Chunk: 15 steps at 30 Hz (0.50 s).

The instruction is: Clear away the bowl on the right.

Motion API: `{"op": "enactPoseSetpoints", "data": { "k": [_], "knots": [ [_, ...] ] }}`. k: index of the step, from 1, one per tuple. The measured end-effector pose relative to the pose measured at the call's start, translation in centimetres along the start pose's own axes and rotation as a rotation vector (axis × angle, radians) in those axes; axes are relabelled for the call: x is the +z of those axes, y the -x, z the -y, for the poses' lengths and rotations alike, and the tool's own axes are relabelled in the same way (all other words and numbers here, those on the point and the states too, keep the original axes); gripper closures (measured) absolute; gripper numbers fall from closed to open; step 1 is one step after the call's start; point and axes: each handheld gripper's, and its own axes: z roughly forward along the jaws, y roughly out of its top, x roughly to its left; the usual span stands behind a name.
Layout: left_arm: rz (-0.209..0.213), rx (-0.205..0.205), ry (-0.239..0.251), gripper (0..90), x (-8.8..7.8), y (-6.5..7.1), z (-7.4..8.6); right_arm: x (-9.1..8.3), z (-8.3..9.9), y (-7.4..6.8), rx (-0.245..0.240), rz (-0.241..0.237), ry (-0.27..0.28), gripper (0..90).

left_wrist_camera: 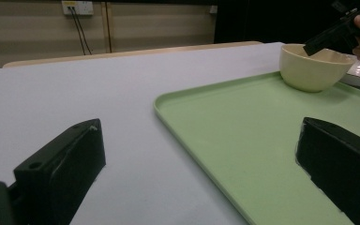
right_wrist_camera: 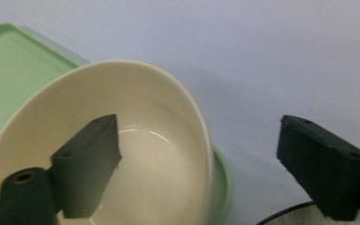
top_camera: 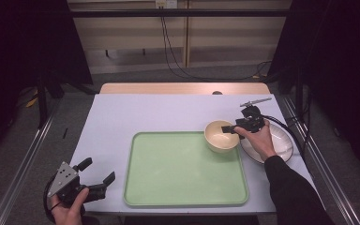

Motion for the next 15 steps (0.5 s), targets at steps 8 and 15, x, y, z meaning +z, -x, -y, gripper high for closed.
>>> {"op": "enactPoseSetpoints", "data": {
  "k": [8,15],
  "knots": [
    [-0.001,-0.001,0.0,1.7,0.0,0.0,0.0,-1.4,-0.2,0.2,0.006,0.004,0.041,3.2],
    [-0.008,0.002,-0.002,1.7,0.0,-0.1,0.0,-2.9,0.4,-0.1,-0.041,0.051,0.13,4.5]
  ]
}}
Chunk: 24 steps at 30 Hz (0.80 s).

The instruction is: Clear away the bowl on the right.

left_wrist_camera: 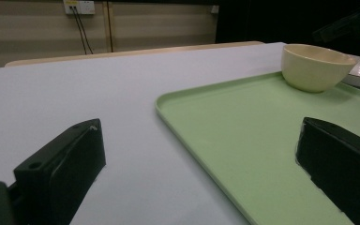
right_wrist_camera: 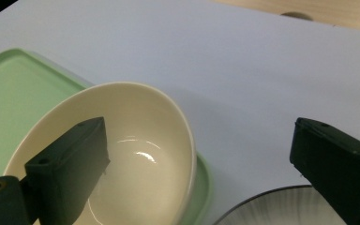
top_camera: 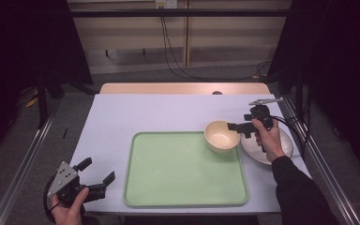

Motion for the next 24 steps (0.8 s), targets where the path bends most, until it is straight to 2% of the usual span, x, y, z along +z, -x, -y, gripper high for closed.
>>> {"op": "enactPoseSetpoints", "data": {
  "k": [8,24],
  "knots": [
    [0.008,-0.005,0.001,1.7,0.0,0.0,0.0,-2.1,0.7,-0.2,-0.023,0.014,0.066,4.6],
    [0.001,-0.01,-0.002,1.7,0.0,0.0,0.0,-5.7,2.2,0.0,-0.02,0.061,0.12,4.6]
  ]
}}
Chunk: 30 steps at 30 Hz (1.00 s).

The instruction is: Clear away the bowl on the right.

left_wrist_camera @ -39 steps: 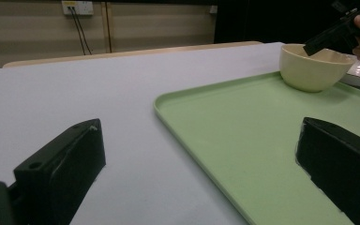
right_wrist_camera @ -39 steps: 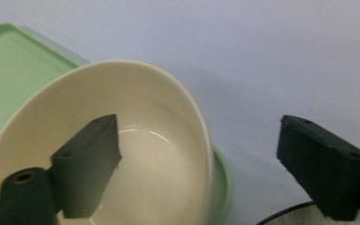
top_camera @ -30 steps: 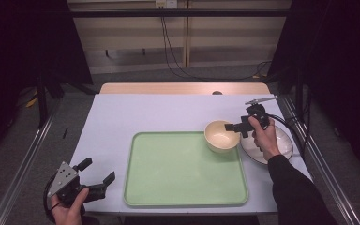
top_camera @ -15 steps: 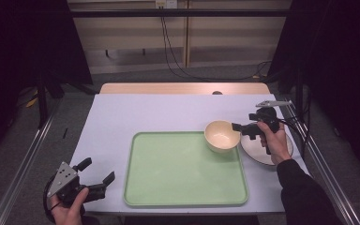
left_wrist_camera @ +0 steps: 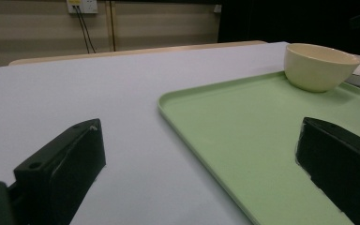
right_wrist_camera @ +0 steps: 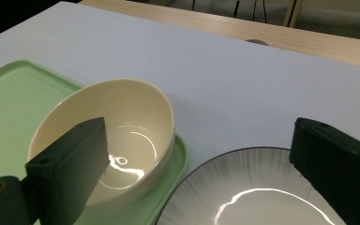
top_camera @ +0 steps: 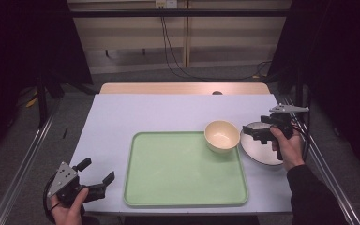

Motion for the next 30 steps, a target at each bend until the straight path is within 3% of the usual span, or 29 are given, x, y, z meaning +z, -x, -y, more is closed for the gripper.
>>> {"op": "enactPoseSetpoints", "data": {
  "k": [9,13,14,30],
  "knots": [
    [-0.005,-0.015,0.005,1.9,0.1,0.0,0.0,-2.1,0.9,0.2,-0.01,0.038,0.032,3.6],
    [-0.009,-0.025,0.008,1.9,0.1,0.0,0.1,-2.9,1.3,0.1,0.008,0.004,0.046,3.2],
    [-0.003,-0.032,0.009,1.9,0.1,0.0,0.1,-3.3,1.5,-0.1,-0.011,0.03,0.052,3.0],
    [-0.025,-0.04,0.012,1.9,0.0,0.0,0.1,-6.1,4.1,-1.4,-0.017,0.04,0.105,2.3]
  ]
}}
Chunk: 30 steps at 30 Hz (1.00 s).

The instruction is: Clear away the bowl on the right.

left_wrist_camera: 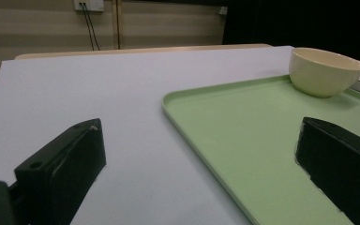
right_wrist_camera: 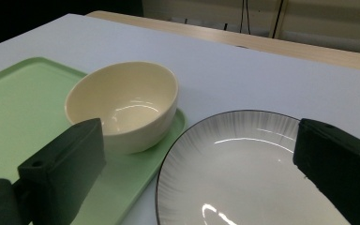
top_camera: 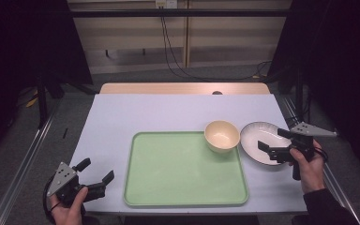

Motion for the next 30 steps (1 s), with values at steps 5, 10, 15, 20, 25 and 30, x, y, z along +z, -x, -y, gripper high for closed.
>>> {"op": "enactPoseSetpoints", "data": {
  "k": [5,10,15,20,25,30],
  "knots": [
    [0.002,0.001,0.0,1.9,0.1,0.1,0.0,-1.1,0.9,-0.1,0.011,0.001,0.018,2.3],
    [0.011,0.001,-0.002,1.9,0.1,0.1,0.0,-1.9,1.8,-0.1,0.008,0.004,0.014,2.3],
    [0.01,0.002,-0.002,1.9,0.1,0.1,0.0,-2.8,2.8,0.0,0.026,0.028,0.028,2.3],
    [0.013,0.006,-0.002,1.9,0.1,0.1,0.0,-3.7,3.7,-0.2,0.038,0.037,0.046,2.5],
    [0.011,0.008,-0.002,1.9,0.0,0.1,0.0,-4.4,4.6,-0.2,0.043,0.052,0.062,3.0],
    [0.014,0.01,-0.002,1.9,0.1,0.1,0.0,-4.8,5.5,-0.6,0.032,0.071,0.059,3.6]
  ]
}}
